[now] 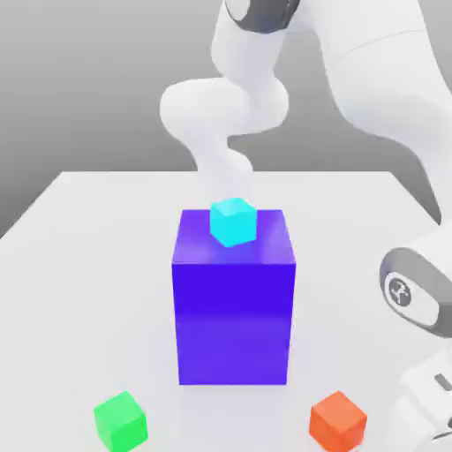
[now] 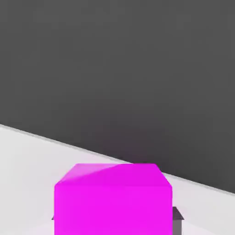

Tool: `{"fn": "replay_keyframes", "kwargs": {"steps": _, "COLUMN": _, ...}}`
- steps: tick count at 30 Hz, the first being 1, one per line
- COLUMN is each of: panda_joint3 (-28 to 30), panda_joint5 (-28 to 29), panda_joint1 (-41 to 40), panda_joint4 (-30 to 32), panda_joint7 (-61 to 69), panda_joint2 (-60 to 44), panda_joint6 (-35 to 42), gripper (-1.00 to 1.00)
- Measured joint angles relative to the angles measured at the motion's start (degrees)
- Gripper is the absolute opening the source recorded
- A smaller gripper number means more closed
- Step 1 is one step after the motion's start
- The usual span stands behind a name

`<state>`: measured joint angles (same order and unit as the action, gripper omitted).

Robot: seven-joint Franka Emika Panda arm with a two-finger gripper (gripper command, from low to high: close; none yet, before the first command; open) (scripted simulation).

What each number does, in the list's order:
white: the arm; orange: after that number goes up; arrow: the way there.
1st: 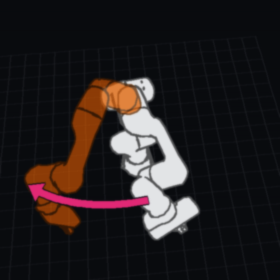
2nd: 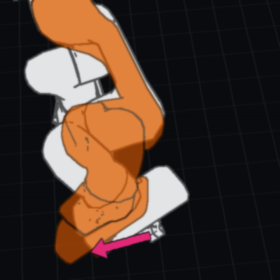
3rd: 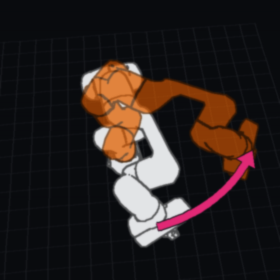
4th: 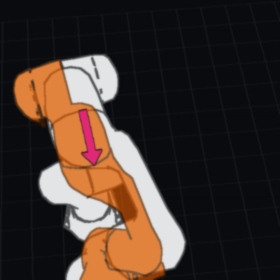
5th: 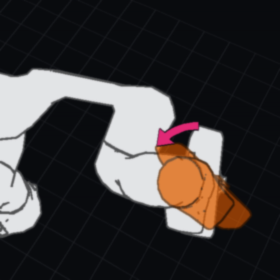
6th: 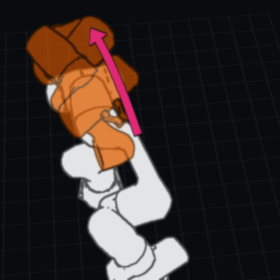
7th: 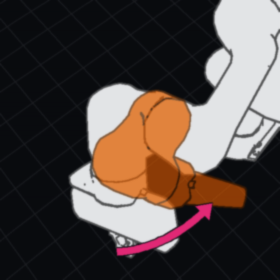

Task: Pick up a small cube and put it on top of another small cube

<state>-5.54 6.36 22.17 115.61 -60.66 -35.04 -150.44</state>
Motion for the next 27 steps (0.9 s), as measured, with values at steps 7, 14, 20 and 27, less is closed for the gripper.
{"fn": "replay_keyframes", "kwargs": {"steps": 7, "panda_joint3": 2.0, "panda_joint5": -2.1, "panda_joint1": -8.1, "panda_joint4": 6.8, "panda_joint7": 9.3, "panda_joint2": 11.0, "panda_joint6": 4.0, "gripper": -1.00}}
{"fn": "replay_keyframes", "kwargs": {"steps": 14, "panda_joint3": 7.1, "panda_joint5": -5.1, "panda_joint1": -20.8, "panda_joint4": 16.6, "panda_joint7": 25.1, "panda_joint2": 19.8, "panda_joint6": 2.9, "gripper": -1.00}}
{"fn": "replay_keyframes", "kwargs": {"steps": 20, "panda_joint3": 11.5, "panda_joint5": -9.5, "panda_joint1": -31.2, "panda_joint4": 23.3, "panda_joint7": 40.2, "panda_joint2": 21.1, "panda_joint6": -2.3, "gripper": -1.00}}
{"fn": "replay_keyframes", "kwargs": {"steps": 27, "panda_joint3": 11.1, "panda_joint5": -10.5, "panda_joint1": -32.3, "panda_joint4": 23.4, "panda_joint7": 41.6, "panda_joint2": 17.8, "panda_joint6": -5.7, "gripper": 1.00}}
